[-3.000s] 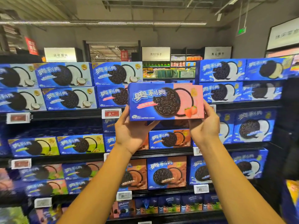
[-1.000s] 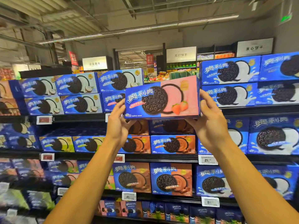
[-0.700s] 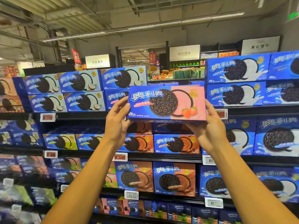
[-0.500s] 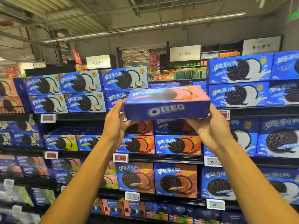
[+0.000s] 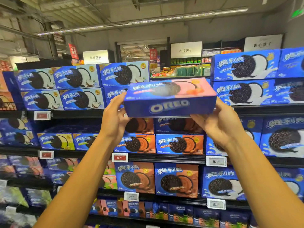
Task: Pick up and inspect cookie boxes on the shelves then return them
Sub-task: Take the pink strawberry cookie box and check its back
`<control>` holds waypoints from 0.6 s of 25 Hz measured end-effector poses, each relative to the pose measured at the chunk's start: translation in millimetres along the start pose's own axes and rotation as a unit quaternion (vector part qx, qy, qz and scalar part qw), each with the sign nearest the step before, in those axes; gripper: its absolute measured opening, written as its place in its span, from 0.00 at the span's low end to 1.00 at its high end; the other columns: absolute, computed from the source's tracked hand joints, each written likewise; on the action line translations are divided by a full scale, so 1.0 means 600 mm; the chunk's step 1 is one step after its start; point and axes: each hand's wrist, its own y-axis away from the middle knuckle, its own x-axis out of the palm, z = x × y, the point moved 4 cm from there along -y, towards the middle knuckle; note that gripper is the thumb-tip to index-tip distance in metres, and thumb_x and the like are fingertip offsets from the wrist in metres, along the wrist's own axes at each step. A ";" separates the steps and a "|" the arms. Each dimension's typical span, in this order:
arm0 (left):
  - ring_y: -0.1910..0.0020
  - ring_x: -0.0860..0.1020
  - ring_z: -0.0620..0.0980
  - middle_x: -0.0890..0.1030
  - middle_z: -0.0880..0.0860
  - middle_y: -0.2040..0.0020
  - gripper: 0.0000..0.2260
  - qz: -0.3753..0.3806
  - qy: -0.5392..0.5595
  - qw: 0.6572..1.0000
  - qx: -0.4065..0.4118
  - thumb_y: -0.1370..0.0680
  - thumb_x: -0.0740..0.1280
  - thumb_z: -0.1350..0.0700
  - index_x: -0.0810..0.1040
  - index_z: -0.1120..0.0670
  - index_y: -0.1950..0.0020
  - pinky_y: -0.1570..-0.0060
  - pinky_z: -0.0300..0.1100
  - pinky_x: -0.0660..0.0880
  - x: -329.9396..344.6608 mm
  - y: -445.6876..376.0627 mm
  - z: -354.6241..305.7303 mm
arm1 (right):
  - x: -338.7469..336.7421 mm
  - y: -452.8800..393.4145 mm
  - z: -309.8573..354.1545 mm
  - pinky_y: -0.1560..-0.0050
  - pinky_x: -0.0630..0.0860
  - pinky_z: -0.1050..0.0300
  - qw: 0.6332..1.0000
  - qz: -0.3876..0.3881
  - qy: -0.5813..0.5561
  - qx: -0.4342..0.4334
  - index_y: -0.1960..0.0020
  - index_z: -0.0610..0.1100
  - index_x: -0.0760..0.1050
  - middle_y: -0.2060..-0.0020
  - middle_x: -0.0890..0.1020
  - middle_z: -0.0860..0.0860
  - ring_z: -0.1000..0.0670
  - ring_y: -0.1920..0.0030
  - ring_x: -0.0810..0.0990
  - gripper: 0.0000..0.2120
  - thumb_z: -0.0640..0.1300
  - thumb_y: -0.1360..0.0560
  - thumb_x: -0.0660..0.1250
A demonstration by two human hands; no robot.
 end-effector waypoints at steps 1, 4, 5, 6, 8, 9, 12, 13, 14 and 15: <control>0.43 0.79 0.52 0.80 0.57 0.39 0.12 0.014 0.025 1.000 0.013 0.19 0.61 0.54 0.77 0.58 0.39 0.47 0.47 0.79 0.001 0.000 0.002 | -0.003 -0.001 0.002 0.52 0.83 0.47 1.000 0.010 0.029 -0.006 0.32 0.45 0.77 0.42 0.84 0.44 0.46 0.48 0.85 0.18 0.50 0.17 0.60; 0.44 0.80 0.50 0.83 0.53 0.43 0.15 0.019 0.074 0.996 0.053 0.24 0.64 0.57 0.75 0.59 0.39 0.41 0.46 0.78 0.000 -0.002 0.009 | -0.008 -0.005 0.008 0.48 0.81 0.48 0.993 0.040 0.097 -0.058 0.28 0.44 0.71 0.38 0.82 0.45 0.48 0.52 0.84 0.25 0.54 0.20 0.60; 0.46 0.81 0.48 0.84 0.50 0.47 0.14 0.017 0.077 0.995 0.063 0.26 0.65 0.58 0.76 0.57 0.41 0.43 0.44 0.79 -0.002 -0.002 0.011 | -0.010 -0.006 0.008 0.45 0.81 0.47 0.991 0.040 0.107 -0.075 0.27 0.42 0.70 0.37 0.81 0.45 0.47 0.49 0.84 0.26 0.51 0.22 0.62; 0.47 0.82 0.46 0.85 0.47 0.49 0.14 0.019 0.078 0.994 0.072 0.27 0.66 0.59 0.76 0.55 0.42 0.45 0.42 0.80 -0.003 -0.003 0.012 | -0.013 -0.008 0.008 0.40 0.79 0.43 0.989 0.039 0.114 -0.084 0.27 0.42 0.70 0.35 0.80 0.45 0.45 0.43 0.82 0.26 0.48 0.23 0.63; 0.48 0.82 0.45 0.86 0.46 0.50 0.14 0.023 0.078 0.994 0.079 0.28 0.66 0.59 0.77 0.55 0.43 0.46 0.41 0.80 -0.005 -0.006 0.012 | -0.013 -0.010 0.009 0.36 0.76 0.39 0.986 0.039 0.134 -0.087 0.26 0.43 0.70 0.33 0.79 0.44 0.40 0.35 0.77 0.26 0.47 0.24 0.65; 0.48 0.82 0.45 0.86 0.46 0.50 0.13 0.024 0.078 0.993 0.082 0.27 0.66 0.60 0.76 0.55 0.43 0.45 0.41 0.80 -0.007 -0.007 0.013 | -0.013 -0.010 0.009 0.37 0.77 0.41 0.984 0.043 0.146 -0.089 0.26 0.43 0.69 0.33 0.79 0.44 0.40 0.34 0.77 0.27 0.47 0.24 0.65; 0.45 0.82 0.45 0.85 0.46 0.48 0.13 0.043 0.077 0.991 0.099 0.26 0.65 0.60 0.76 0.55 0.42 0.41 0.43 0.78 -0.013 -0.013 0.014 | -0.009 -0.006 0.014 0.39 0.79 0.44 0.975 0.046 0.179 -0.124 0.25 0.44 0.69 0.35 0.81 0.47 0.43 0.35 0.79 0.29 0.47 0.26 0.67; 0.44 0.81 0.46 0.85 0.46 0.47 0.13 0.053 0.074 0.990 0.104 0.25 0.65 0.61 0.76 0.54 0.41 0.39 0.44 0.77 -0.016 -0.016 0.013 | -0.007 -0.003 0.018 0.40 0.80 0.44 0.967 0.053 0.205 -0.144 0.25 0.45 0.69 0.36 0.82 0.47 0.42 0.37 0.81 0.30 0.47 0.26 0.68; 0.42 0.80 0.47 0.84 0.47 0.45 0.13 0.062 0.064 0.990 0.111 0.25 0.65 0.61 0.76 0.53 0.41 0.39 0.45 0.77 -0.019 -0.019 0.011 | -0.004 -0.001 0.021 0.43 0.81 0.45 0.956 0.069 0.233 -0.163 0.25 0.45 0.69 0.38 0.83 0.46 0.41 0.42 0.84 0.29 0.45 0.26 0.68; 0.40 0.80 0.47 0.84 0.48 0.42 0.14 0.067 0.046 0.989 0.124 0.25 0.65 0.61 0.76 0.52 0.40 0.39 0.43 0.77 -0.022 -0.021 0.007 | -0.001 0.002 0.022 0.46 0.82 0.46 0.946 0.089 0.255 -0.181 0.25 0.45 0.69 0.39 0.83 0.45 0.39 0.47 0.85 0.28 0.43 0.25 0.69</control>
